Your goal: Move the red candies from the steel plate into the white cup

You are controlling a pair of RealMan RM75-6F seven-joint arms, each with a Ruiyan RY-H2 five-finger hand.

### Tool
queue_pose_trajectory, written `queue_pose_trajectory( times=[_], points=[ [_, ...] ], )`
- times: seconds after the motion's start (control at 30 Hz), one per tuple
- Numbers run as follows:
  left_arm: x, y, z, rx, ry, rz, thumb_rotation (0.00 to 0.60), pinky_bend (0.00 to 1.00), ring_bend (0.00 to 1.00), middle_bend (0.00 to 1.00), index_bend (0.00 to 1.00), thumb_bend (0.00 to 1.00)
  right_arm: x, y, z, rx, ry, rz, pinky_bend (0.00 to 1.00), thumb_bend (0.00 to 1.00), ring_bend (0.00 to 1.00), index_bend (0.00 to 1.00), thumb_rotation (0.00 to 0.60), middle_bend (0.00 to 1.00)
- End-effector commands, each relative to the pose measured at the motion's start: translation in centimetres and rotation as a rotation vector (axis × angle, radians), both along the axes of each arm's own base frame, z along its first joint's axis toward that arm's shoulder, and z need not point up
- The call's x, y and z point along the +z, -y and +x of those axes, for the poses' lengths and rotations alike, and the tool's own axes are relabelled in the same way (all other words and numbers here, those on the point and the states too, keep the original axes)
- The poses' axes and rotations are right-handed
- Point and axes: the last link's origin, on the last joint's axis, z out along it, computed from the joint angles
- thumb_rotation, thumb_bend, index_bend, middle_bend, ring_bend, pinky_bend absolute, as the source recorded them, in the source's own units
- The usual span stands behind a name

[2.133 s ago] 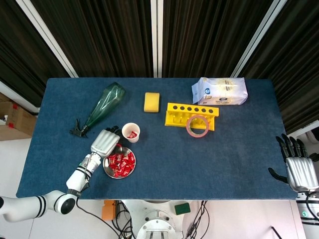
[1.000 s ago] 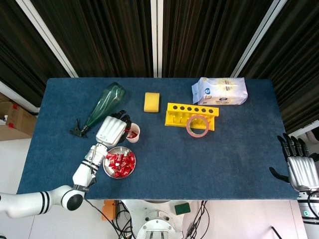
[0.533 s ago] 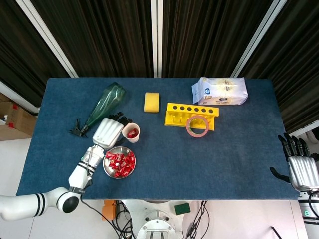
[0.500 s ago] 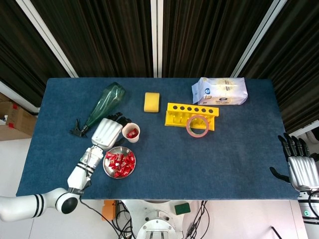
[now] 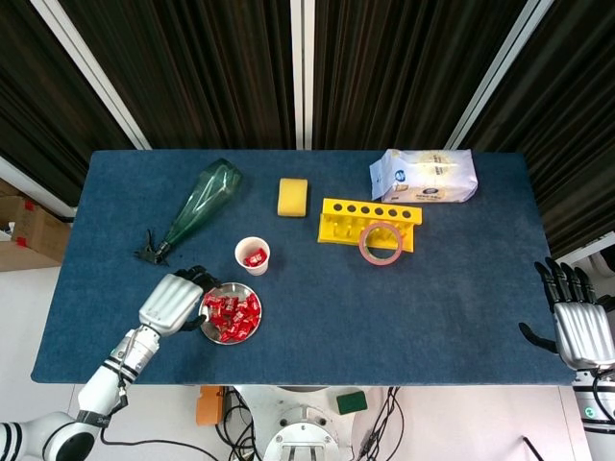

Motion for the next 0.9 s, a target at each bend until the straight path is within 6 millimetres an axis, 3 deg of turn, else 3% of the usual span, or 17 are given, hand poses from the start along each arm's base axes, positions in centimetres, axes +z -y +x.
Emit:
queue_pose_trajectory(
  times=[0.03, 0.33, 0.57, 0.9],
  points=[
    [-1.2, 1.0, -0.2, -0.041, -0.031, -0.012, 0.6, 0.4, 0.21, 0.32, 0.32, 0.24, -0.1, 0.0, 0.0, 0.002, 0.0, 0.0, 0.0, 0.18, 0.0, 0.0, 0.6, 0.0],
    [-4.3, 0.9, 0.6, -0.093, -0.054, -0.057, 0.6, 0.41, 0.21, 0.28, 0.28, 0.24, -0.1, -0.1, 0.0, 0.003, 0.003, 0.005, 0.0, 0.18, 0.0, 0.0, 0.6, 0.0],
    [-5.1, 0.5, 1.3, -0.095, -0.062, -0.105, 0.6, 0.46, 0.22, 0.27, 0.26, 0.24, 0.1, 0.0, 0.0, 0.001, 0.005, 0.0, 0.0, 0.18, 0.0, 0.0, 0.6, 0.0],
    [-5.7, -0.4, 2.3, -0.094, -0.105, -0.164, 0.6, 0.45, 0.22, 0.25, 0.24, 0.24, 0.0, 0.0, -0.1, -0.001, 0.003, 0.004, 0.0, 0.18, 0.0, 0.0, 0.6, 0.0]
  ],
)
